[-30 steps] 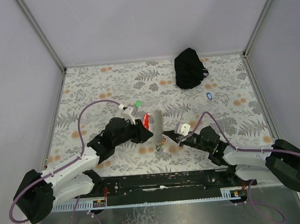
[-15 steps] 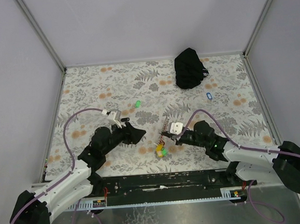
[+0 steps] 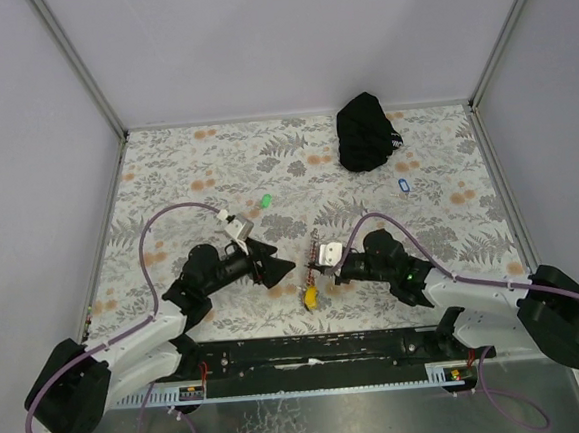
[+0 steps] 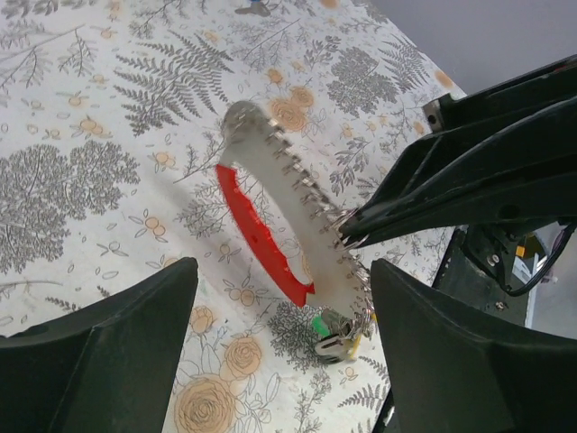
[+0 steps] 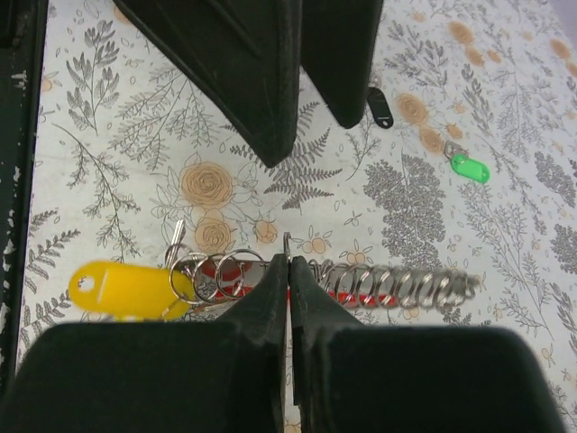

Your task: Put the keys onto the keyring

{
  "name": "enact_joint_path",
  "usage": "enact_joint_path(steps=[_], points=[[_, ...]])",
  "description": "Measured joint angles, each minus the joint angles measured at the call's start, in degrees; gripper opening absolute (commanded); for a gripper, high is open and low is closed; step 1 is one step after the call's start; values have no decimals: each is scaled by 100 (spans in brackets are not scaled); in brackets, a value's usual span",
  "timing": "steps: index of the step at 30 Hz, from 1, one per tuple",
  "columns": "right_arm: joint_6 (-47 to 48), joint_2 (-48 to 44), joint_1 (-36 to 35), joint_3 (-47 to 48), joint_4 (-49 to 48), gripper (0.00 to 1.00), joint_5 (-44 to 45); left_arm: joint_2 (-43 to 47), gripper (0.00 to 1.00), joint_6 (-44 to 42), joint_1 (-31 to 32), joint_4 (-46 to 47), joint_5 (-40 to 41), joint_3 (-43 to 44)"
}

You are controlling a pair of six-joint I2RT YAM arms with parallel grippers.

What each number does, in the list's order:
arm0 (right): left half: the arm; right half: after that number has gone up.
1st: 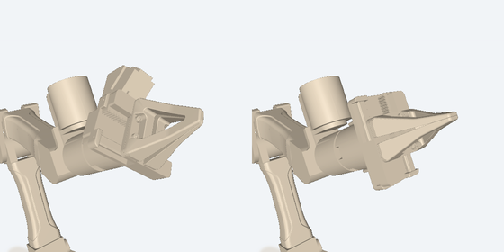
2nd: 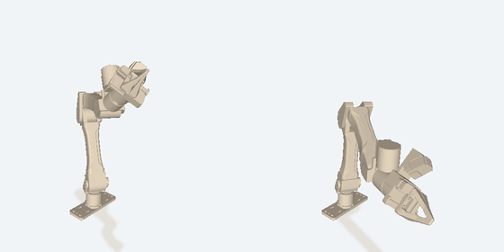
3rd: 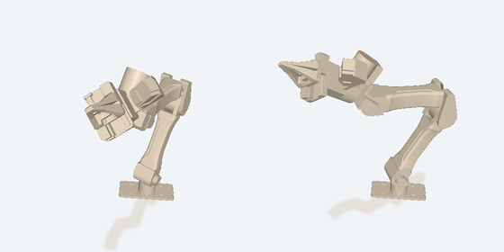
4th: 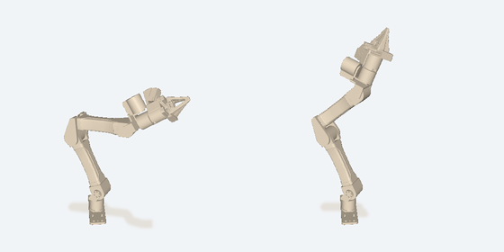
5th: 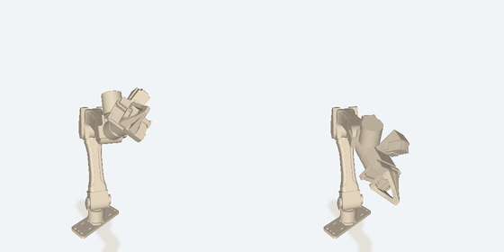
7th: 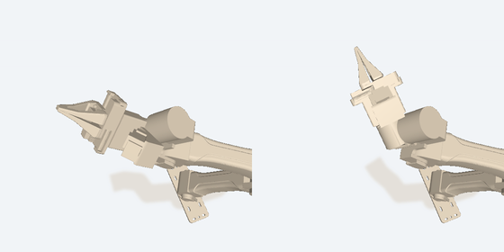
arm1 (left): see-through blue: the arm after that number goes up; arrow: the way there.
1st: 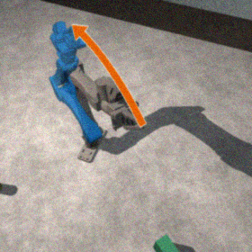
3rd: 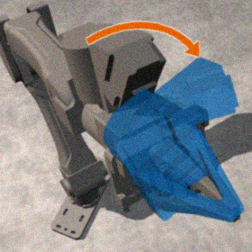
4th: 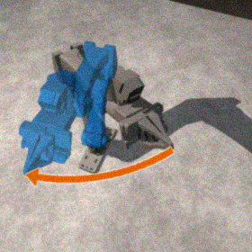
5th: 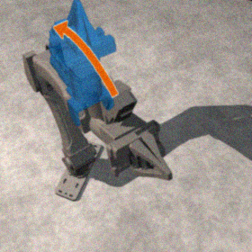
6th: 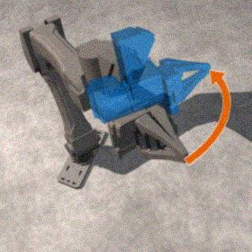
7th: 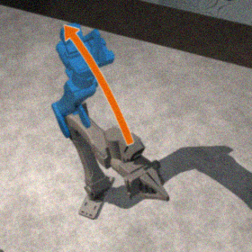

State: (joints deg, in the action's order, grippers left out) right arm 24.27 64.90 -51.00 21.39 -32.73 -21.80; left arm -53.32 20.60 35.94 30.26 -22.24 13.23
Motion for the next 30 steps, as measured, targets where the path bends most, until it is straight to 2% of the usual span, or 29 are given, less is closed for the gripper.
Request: enact_joint_path(steps=[6, 12, 17, 20, 25, 30], points=[[87, 243, 15, -109, -144, 0, -39, -361, 84, -260, 0, 835, -76, -144], [28, 400, 164, -321, -588, 0, -157, -754, 93, -293, 0, 1596, 278, -461], [-111, 597, 313, -374, -887, 0, -343, -699, 94, -308, 0, 1897, 610, -551], [-160, 697, 334, -374, -1008, 0, -439, -708, 89, -566, 0, 2039, 546, -553], [-188, 750, 354, -374, -1047, 0, -542, -1062, 66, -1252, 0, 1987, -79, -444], [-188, 748, 363, -374, -1047, 0, -601, -1392, 64, -1832, 0, 1921, -656, -177]])
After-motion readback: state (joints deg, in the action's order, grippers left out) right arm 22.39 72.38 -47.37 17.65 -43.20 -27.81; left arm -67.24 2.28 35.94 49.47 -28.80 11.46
